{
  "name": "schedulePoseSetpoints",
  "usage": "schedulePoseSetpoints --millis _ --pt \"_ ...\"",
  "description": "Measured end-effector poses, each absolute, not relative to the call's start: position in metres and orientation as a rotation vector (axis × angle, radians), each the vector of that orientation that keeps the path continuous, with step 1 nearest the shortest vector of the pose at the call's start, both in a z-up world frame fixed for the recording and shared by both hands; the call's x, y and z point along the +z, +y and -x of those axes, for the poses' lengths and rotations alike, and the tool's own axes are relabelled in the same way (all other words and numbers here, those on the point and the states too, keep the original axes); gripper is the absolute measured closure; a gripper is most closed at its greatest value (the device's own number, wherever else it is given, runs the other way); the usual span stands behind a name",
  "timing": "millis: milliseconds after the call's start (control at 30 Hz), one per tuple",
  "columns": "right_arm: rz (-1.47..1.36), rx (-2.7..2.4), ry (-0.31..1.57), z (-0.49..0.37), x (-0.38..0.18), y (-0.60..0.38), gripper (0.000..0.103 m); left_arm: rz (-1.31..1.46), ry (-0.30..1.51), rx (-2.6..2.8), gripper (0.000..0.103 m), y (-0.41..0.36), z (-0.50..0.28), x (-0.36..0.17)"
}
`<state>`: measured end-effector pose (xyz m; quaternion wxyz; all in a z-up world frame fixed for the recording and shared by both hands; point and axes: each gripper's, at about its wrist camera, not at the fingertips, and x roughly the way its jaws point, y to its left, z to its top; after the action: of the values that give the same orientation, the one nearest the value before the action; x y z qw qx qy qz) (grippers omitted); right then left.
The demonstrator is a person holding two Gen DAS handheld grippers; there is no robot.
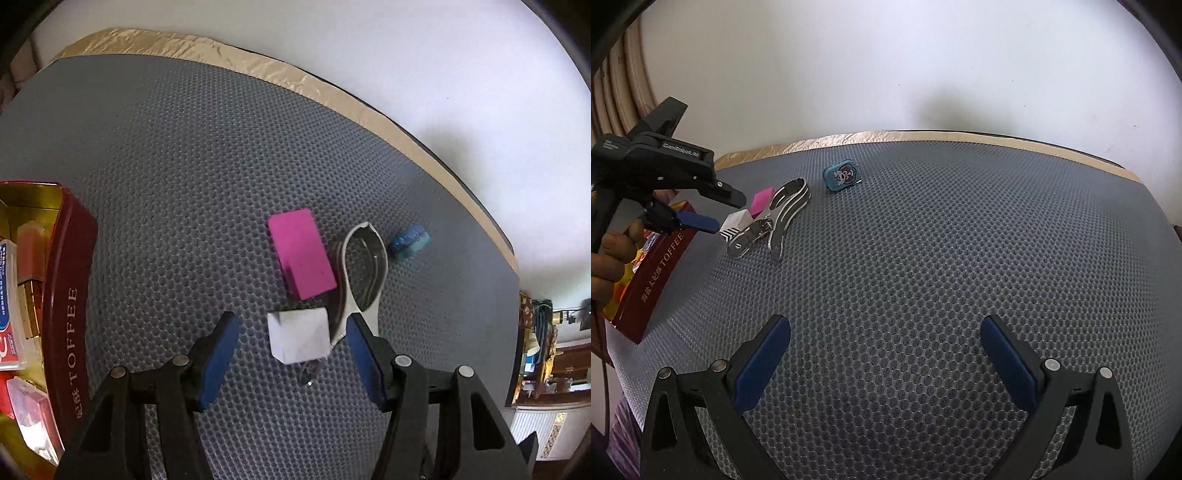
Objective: Organize rigid objects
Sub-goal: 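Grasp the white cube beside the metal clip with the left tool, then carry the white cube into the tin and open the left tool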
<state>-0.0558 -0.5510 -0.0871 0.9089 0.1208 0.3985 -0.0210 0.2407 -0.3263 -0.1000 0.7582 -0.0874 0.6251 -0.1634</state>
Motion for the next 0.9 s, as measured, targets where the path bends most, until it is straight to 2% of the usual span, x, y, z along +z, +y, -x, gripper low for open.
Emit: schedulePoseSetpoints --millis 133,167,200,233,300,467,733,900 --pt "-0.249 -0.042 0.824 0.055 -0.088 -0.551 0.000 0.188 1.386 -0.336 0.042 -0.325 -0.246 -0.111" --pt "-0.250 -0.043 0.825 0.055 -0.088 -0.550 0.000 0.195 1.387 -0.338 0.047 -0.324 -0.247 -0.113" --pt "-0.251 -0.042 0.826 0.054 -0.088 -0.550 0.000 0.201 1.394 -0.346 0.060 -0.323 -0.248 -0.116" --pt "-0.252 -0.042 0.827 0.055 -0.088 -0.550 0.000 0.200 1.407 -0.352 0.068 -0.322 -0.248 -0.119" --pt "-0.252 -0.042 0.828 0.055 -0.089 -0.550 0.000 0.194 1.402 -0.334 0.073 -0.319 -0.248 -0.121" --pt "-0.259 -0.041 0.834 0.055 -0.091 -0.550 0.000 0.175 1.362 -0.349 0.074 -0.312 -0.243 -0.116" --pt "-0.262 -0.037 0.851 0.052 -0.094 -0.550 0.000 0.174 1.232 -0.447 0.074 -0.285 -0.175 -0.059" --pt "-0.258 -0.037 0.859 0.050 -0.096 -0.549 0.000 0.158 1.175 -0.390 0.074 -0.217 -0.141 -0.032"
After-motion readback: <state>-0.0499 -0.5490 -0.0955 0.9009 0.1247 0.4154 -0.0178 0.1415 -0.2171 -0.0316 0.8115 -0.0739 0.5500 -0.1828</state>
